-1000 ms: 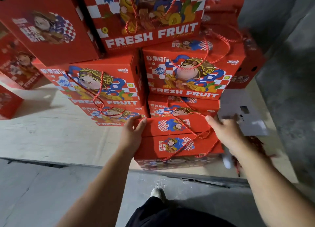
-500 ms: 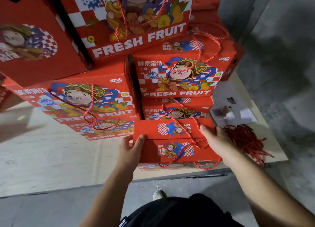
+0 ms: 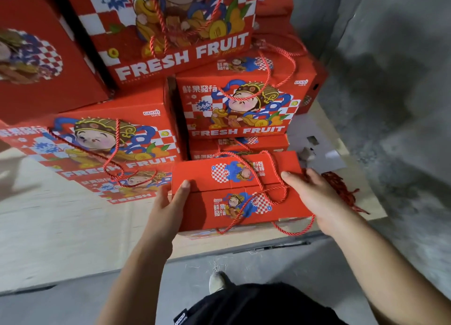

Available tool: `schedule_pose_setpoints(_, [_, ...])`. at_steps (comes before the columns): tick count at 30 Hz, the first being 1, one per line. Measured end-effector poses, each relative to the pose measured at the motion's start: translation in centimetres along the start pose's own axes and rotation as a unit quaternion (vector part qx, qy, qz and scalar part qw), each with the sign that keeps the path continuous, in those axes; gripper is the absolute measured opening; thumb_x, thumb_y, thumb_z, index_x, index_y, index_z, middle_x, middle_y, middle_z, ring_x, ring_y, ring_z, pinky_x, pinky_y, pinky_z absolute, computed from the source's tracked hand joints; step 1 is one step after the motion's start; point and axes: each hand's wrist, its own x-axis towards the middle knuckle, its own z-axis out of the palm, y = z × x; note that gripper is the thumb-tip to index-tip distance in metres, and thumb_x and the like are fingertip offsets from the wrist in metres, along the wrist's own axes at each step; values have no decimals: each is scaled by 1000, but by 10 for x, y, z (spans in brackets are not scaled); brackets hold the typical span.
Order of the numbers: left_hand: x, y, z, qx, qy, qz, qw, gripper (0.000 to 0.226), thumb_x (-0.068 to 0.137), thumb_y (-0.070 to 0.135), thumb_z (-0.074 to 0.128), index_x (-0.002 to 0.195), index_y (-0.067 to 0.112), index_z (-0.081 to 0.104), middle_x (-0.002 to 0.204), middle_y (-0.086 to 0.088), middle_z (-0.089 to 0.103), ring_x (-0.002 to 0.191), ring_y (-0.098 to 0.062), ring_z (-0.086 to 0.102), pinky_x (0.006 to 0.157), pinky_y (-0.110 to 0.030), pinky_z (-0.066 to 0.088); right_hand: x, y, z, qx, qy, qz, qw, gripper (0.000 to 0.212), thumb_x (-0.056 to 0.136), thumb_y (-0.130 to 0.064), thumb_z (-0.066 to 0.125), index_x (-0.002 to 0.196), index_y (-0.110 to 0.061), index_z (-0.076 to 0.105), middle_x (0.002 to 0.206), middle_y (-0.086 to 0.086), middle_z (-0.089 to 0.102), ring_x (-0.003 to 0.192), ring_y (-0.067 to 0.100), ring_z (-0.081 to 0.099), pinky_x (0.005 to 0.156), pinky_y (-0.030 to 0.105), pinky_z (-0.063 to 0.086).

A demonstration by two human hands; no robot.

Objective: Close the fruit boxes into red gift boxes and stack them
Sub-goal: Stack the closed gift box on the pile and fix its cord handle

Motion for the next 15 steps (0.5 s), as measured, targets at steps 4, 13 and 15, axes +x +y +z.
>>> schedule_pose_setpoints(4, [-20, 15, 22, -17, -5, 31, 999, 17, 97, 49, 64, 108, 36, 62, 82, 26, 75, 74, 5, 73, 50, -14, 54, -11, -13, -20, 10, 0, -65, 998, 29, 76, -66, 73, 99, -50, 70, 92, -17, 78, 79, 7, 76, 69, 31, 57])
schedule_pose_setpoints(13, [-73, 22, 124, -44, 46, 90, 994, 8, 98, 42, 69, 96, 36, 74, 87, 19, 78, 77, 2, 73, 55, -15, 55, -23, -13, -123, 38, 20, -186, 982, 22, 87, -48, 65, 106, -42, 74, 99, -4, 79, 88, 14, 76, 77, 37, 61])
schedule_pose_setpoints(15, [-86, 21, 156, -34, 48, 100, 993, 10, 97, 42, 69, 93, 39, 77, 89, 18, 78, 79, 1, 74, 58, -16, 56, -23, -8, -158, 50, 22, -210, 976, 14, 96, -31, 66, 105, -37, 74, 96, -6, 79, 86, 12, 76, 72, 30, 60])
